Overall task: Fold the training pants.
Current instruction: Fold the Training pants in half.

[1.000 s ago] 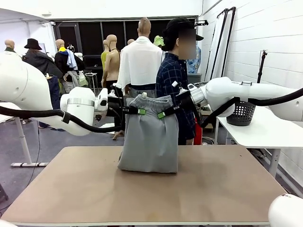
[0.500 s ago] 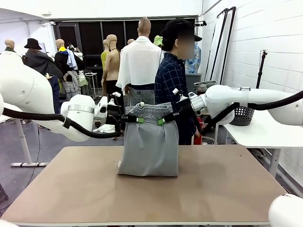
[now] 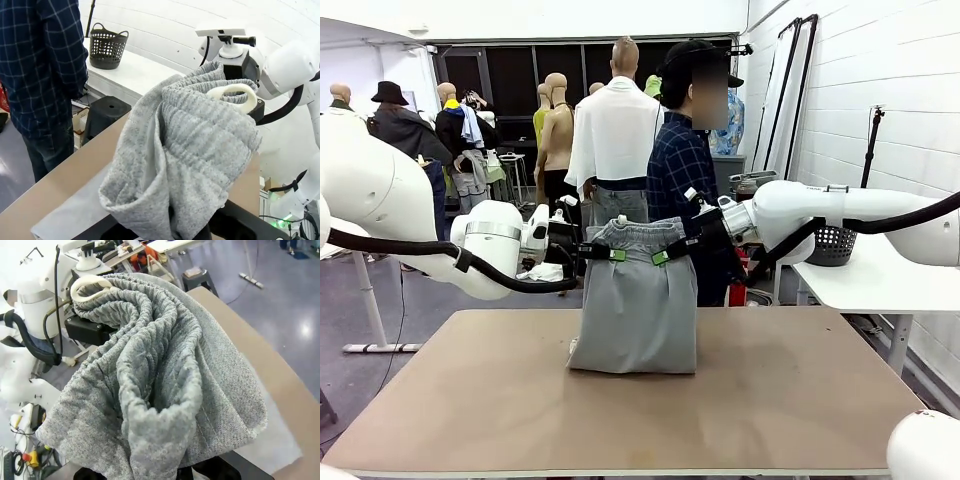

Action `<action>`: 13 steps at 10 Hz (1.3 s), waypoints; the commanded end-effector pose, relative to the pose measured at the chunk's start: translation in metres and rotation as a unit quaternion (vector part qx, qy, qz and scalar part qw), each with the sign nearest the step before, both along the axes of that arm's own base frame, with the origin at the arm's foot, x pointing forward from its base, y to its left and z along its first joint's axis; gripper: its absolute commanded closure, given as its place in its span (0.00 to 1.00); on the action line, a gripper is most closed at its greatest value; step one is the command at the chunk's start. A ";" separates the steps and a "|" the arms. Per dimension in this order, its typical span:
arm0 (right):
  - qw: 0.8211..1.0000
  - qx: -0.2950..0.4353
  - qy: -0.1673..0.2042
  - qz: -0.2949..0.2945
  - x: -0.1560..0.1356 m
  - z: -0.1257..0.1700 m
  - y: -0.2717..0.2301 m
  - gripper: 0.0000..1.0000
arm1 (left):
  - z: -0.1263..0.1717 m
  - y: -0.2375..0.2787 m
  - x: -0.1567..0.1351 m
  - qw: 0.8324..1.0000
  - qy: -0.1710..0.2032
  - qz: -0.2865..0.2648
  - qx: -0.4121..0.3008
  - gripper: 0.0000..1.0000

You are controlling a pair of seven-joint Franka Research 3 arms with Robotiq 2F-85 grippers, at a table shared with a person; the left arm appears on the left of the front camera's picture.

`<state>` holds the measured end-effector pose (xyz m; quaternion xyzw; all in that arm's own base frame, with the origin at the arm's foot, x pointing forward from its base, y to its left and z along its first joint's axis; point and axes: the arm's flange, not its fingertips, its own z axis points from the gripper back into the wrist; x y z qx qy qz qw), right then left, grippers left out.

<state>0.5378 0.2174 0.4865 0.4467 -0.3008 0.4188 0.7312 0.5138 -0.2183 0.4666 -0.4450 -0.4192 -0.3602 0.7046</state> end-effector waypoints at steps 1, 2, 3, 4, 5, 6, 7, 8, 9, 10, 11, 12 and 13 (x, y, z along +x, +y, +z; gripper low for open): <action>1.000 0.000 0.000 0.000 0.000 0.000 0.000 1.00 | 0.000 0.000 0.001 1.000 0.000 0.000 0.000 1.00; 1.000 0.004 0.028 -0.004 0.000 -0.008 -0.001 1.00 | -0.003 0.003 0.000 0.999 0.033 0.008 0.002 1.00; 0.998 0.020 0.061 -0.009 0.002 -0.023 -0.004 1.00 | -0.010 0.011 -0.003 0.997 0.071 0.019 0.002 1.00; 0.995 0.031 0.096 -0.014 0.002 -0.042 -0.004 1.00 | -0.017 0.020 -0.009 0.993 0.113 0.033 0.009 1.00; 0.991 0.037 0.128 -0.020 0.001 -0.059 -0.006 1.00 | -0.024 0.024 -0.014 0.989 0.144 0.044 0.016 1.00; 0.987 0.044 0.150 -0.024 0.003 -0.076 -0.006 1.00 | -0.034 0.031 -0.012 0.984 0.170 0.053 0.017 1.00; 0.983 0.051 0.174 -0.032 0.003 -0.091 -0.006 1.00 | -0.045 0.035 -0.010 0.976 0.208 0.057 0.015 1.00; 0.977 0.062 0.200 -0.037 0.002 -0.105 -0.004 1.00 | -0.059 0.038 -0.008 0.966 0.252 0.060 0.010 1.00; 0.972 0.067 0.222 -0.043 0.007 -0.118 -0.003 1.00 | -0.071 0.041 -0.002 0.958 0.280 0.066 0.006 1.00; 0.967 0.072 0.239 -0.048 0.012 -0.126 -0.002 1.00 | -0.082 0.045 0.006 0.954 0.290 0.083 0.000 1.00; 0.963 0.077 0.250 -0.062 0.018 -0.133 -0.003 1.00 | -0.094 0.049 0.015 0.950 0.297 0.098 -0.004 1.00; 0.957 0.083 0.269 -0.074 0.022 -0.137 -0.005 1.00 | -0.106 0.053 0.023 0.942 0.317 0.110 -0.010 1.00; 0.951 0.085 0.285 -0.087 0.027 -0.142 -0.007 1.00 | -0.118 0.056 0.033 0.934 0.338 0.118 -0.014 1.00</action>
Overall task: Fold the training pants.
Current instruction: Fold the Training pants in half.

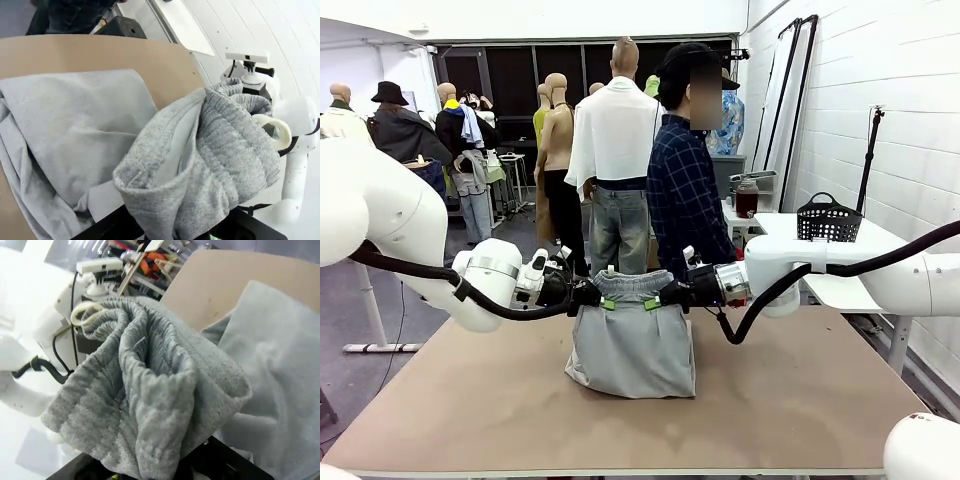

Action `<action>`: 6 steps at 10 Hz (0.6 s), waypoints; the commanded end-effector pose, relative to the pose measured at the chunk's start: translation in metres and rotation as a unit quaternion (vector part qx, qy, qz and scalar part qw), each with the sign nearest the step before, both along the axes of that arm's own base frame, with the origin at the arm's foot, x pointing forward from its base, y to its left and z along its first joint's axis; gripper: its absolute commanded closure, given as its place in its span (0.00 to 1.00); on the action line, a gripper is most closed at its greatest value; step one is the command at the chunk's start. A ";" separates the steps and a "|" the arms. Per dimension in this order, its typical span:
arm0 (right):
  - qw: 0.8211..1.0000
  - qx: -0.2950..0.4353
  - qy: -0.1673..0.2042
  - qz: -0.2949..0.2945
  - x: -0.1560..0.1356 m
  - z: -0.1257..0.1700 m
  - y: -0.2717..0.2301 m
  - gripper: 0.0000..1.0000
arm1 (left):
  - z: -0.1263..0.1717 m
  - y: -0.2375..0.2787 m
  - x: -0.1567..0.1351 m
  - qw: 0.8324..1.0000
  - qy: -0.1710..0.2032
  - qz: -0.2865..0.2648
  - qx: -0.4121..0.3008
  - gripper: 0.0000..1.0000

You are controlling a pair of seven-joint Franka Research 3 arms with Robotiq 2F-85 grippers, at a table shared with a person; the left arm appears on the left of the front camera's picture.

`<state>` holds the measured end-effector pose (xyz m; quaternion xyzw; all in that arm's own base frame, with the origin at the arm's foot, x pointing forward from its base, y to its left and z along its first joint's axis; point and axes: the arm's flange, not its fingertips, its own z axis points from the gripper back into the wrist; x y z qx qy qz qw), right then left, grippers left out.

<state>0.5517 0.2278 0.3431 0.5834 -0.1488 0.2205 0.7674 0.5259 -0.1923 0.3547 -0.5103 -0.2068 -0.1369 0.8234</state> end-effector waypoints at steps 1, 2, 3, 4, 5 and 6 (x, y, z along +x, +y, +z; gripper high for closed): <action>0.998 -0.014 0.035 -0.045 0.018 -0.003 -0.019 1.00 | -0.013 0.032 0.029 0.999 0.021 0.045 0.000 1.00; 0.997 -0.026 0.050 -0.056 0.019 -0.009 -0.022 1.00 | -0.018 0.032 0.033 0.999 0.029 0.042 -0.011 1.00; 0.996 -0.035 0.060 -0.062 0.022 -0.014 -0.025 1.00 | -0.022 0.031 0.036 0.999 0.034 0.040 -0.010 1.00; 0.995 -0.040 0.068 -0.068 0.026 -0.019 -0.026 1.00 | -0.026 0.032 0.039 0.999 0.037 0.039 -0.007 1.00; 0.994 -0.046 0.074 -0.069 0.026 -0.020 -0.026 1.00 | -0.026 0.032 0.037 0.998 0.042 0.034 -0.008 1.00; 0.994 -0.056 0.065 -0.064 0.023 -0.015 -0.027 1.00 | -0.022 0.034 0.032 0.999 0.044 0.026 -0.008 1.00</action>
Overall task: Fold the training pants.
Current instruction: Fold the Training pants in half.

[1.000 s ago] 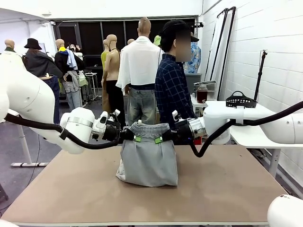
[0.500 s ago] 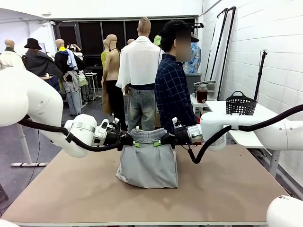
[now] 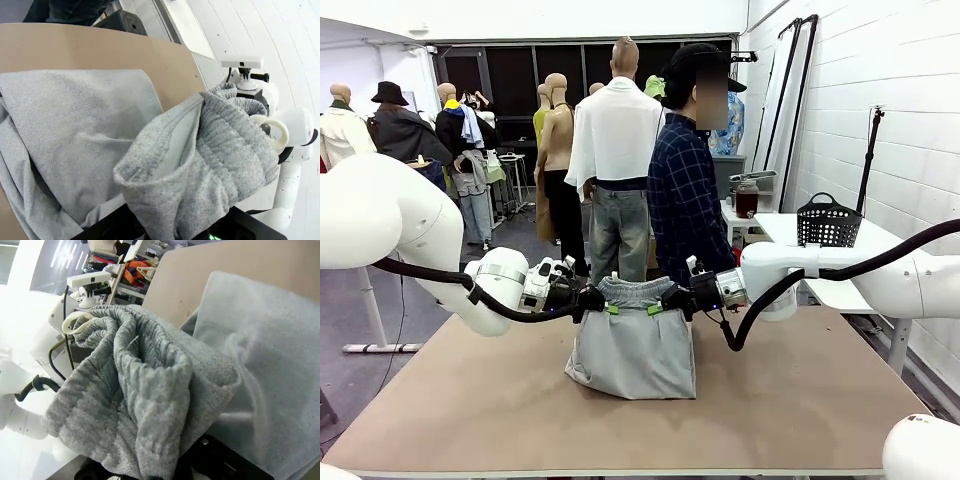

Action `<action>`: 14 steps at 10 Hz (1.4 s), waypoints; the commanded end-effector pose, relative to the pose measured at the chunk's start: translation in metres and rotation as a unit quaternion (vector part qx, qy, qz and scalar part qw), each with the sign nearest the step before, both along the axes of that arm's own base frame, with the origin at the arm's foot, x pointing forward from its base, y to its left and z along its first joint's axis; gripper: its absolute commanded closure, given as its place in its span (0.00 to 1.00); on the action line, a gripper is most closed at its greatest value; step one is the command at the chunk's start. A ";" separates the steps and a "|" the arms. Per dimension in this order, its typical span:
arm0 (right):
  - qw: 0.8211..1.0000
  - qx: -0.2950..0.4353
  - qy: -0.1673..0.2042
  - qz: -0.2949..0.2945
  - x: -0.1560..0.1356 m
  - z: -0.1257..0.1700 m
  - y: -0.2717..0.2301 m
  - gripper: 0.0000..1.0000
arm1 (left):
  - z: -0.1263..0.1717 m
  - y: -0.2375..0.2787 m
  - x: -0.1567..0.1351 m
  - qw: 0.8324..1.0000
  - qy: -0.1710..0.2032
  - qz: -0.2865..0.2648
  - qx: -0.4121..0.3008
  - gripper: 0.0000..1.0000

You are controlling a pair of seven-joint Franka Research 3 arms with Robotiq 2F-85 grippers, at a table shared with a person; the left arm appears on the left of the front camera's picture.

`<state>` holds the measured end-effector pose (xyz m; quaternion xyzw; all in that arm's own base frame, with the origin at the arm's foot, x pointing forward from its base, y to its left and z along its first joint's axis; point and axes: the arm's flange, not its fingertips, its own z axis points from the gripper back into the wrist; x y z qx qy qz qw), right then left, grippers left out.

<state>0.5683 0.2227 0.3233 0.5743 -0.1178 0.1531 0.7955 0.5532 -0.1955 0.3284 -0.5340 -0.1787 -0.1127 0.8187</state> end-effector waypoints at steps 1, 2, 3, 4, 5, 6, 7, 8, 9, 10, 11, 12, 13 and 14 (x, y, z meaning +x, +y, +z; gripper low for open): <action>1.000 0.004 -0.001 0.000 0.000 -0.001 -0.001 1.00 | 0.000 0.000 0.000 1.000 -0.001 0.001 0.001 1.00; 1.000 0.004 -0.001 0.000 0.000 -0.001 -0.001 1.00 | 0.000 0.000 0.000 1.000 -0.001 0.001 0.001 1.00; 1.000 0.004 -0.001 0.000 0.000 -0.001 -0.001 1.00 | 0.000 0.000 0.000 1.000 -0.001 0.001 0.001 1.00; 1.000 0.004 -0.001 0.000 0.000 -0.001 -0.001 1.00 | 0.000 0.000 0.000 1.000 -0.001 0.001 0.001 1.00; 1.000 0.004 0.002 0.003 -0.001 -0.001 0.003 1.00 | 0.000 -0.006 -0.002 1.000 0.000 -0.006 -0.002 1.00; 1.000 0.007 0.004 -0.005 0.003 -0.005 0.006 1.00 | 0.003 -0.008 0.003 1.000 -0.013 0.004 0.006 1.00; 1.000 0.008 0.014 -0.014 0.011 -0.013 0.006 1.00 | -0.001 -0.009 0.011 1.000 0.000 0.008 0.014 1.00; 0.999 0.005 0.028 -0.025 0.015 -0.020 0.004 1.00 | -0.007 -0.011 0.016 0.999 0.019 0.017 0.020 1.00; 0.998 0.008 0.050 -0.030 0.017 -0.027 0.003 1.00 | -0.011 -0.013 0.016 0.998 0.044 0.020 0.033 1.00; 0.997 0.013 0.063 -0.037 0.020 -0.030 0.002 1.00 | -0.012 -0.013 0.019 0.997 0.055 0.022 0.044 1.00; 0.996 0.018 0.075 -0.047 0.021 -0.031 0.000 1.00 | -0.014 -0.012 0.020 0.996 0.072 0.027 0.053 1.00; 0.995 0.023 0.086 -0.055 0.020 -0.031 -0.004 1.00 | -0.017 -0.010 0.019 0.994 0.089 0.032 0.055 1.00; 0.993 0.035 0.099 -0.056 0.019 -0.032 -0.007 1.00 | -0.020 -0.006 0.020 0.993 0.103 0.037 0.053 1.00; 0.992 0.042 0.109 -0.055 0.019 -0.035 -0.009 1.00 | -0.024 -0.001 0.018 0.990 0.122 0.041 0.056 1.00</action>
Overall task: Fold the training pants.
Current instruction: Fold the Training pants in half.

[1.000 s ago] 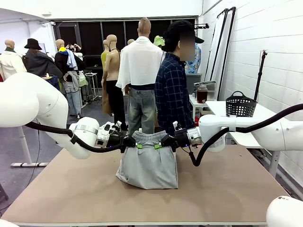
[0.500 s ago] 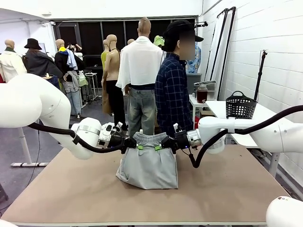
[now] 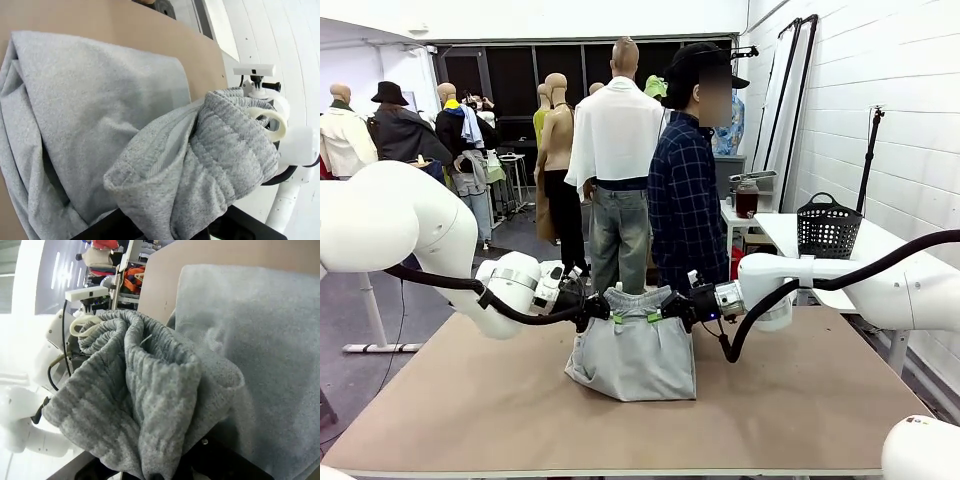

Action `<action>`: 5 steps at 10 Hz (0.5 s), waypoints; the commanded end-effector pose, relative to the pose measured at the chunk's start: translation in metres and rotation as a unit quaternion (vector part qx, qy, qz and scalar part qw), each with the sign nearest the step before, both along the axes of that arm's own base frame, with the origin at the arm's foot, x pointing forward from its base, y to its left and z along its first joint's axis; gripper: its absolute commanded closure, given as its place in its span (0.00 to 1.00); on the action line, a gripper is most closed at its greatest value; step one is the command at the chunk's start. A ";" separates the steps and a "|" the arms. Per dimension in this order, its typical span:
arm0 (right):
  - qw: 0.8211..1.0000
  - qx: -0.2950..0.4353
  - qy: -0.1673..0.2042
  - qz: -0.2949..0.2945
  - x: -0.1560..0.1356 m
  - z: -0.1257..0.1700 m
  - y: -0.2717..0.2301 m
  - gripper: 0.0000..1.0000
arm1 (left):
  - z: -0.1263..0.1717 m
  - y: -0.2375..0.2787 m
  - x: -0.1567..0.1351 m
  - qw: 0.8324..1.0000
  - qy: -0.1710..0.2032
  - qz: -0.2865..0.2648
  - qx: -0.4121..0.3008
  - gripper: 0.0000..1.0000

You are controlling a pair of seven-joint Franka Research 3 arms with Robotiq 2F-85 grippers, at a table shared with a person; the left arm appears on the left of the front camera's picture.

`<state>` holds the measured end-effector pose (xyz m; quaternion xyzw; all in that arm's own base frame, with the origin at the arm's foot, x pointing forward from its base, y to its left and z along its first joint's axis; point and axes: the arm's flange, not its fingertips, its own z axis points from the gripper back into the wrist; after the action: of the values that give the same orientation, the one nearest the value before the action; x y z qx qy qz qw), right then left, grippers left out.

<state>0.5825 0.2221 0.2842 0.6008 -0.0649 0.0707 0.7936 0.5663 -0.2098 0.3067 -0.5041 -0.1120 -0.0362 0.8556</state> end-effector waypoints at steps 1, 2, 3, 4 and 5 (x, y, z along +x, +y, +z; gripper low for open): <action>0.999 0.019 0.023 -0.023 0.004 0.002 -0.009 1.00 | -0.006 0.019 0.004 0.999 0.044 0.010 0.019 1.00; 0.999 0.017 0.033 -0.024 0.004 0.000 -0.011 1.00 | -0.009 0.022 0.002 0.998 0.063 0.013 0.022 1.00; 0.999 0.013 0.037 -0.026 0.003 0.000 -0.012 1.00 | -0.009 0.022 0.001 0.997 0.068 0.013 0.019 1.00; 0.999 0.010 0.040 -0.027 0.005 -0.001 -0.013 1.00 | -0.008 0.022 0.002 0.997 0.069 0.012 0.013 1.00; 0.999 0.012 0.042 -0.030 0.008 -0.002 -0.014 1.00 | -0.008 0.023 0.004 0.998 0.064 0.016 0.009 1.00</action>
<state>0.5817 0.2227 0.2785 0.6110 -0.0447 0.0465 0.7890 0.5659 -0.2062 0.3023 -0.5095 -0.0688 0.0039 0.8577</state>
